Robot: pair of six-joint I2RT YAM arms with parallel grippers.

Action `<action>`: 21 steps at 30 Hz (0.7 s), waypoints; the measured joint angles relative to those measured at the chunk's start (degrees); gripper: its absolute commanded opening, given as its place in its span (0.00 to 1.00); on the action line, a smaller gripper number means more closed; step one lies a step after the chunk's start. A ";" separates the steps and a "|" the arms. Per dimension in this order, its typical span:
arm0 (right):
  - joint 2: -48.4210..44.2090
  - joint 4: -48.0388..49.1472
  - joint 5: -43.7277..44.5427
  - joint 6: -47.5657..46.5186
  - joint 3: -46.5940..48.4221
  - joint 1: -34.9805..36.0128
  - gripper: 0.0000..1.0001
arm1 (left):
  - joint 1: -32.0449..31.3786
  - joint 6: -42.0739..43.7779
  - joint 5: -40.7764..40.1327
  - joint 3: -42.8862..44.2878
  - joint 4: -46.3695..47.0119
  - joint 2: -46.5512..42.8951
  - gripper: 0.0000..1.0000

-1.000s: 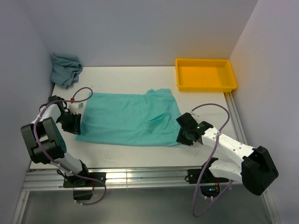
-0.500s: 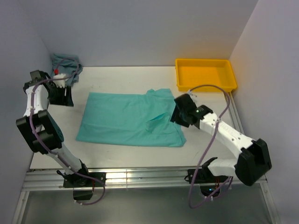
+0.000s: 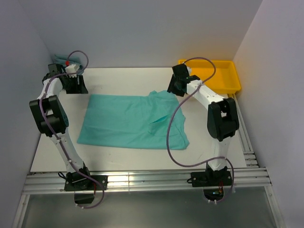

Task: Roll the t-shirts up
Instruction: Fold the tshirt

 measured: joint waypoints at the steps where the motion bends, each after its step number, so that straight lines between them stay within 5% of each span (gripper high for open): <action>1: 2.10 -0.11 0.02 -0.37 1.88 -0.57 0.54 | -0.44 -0.85 -0.07 0.00 1.22 0.35 0.70; 21: 19.91 -1.07 -1.03 -2.71 18.56 -3.45 0.60 | -2.75 -4.39 -2.60 1.51 8.37 8.33 0.69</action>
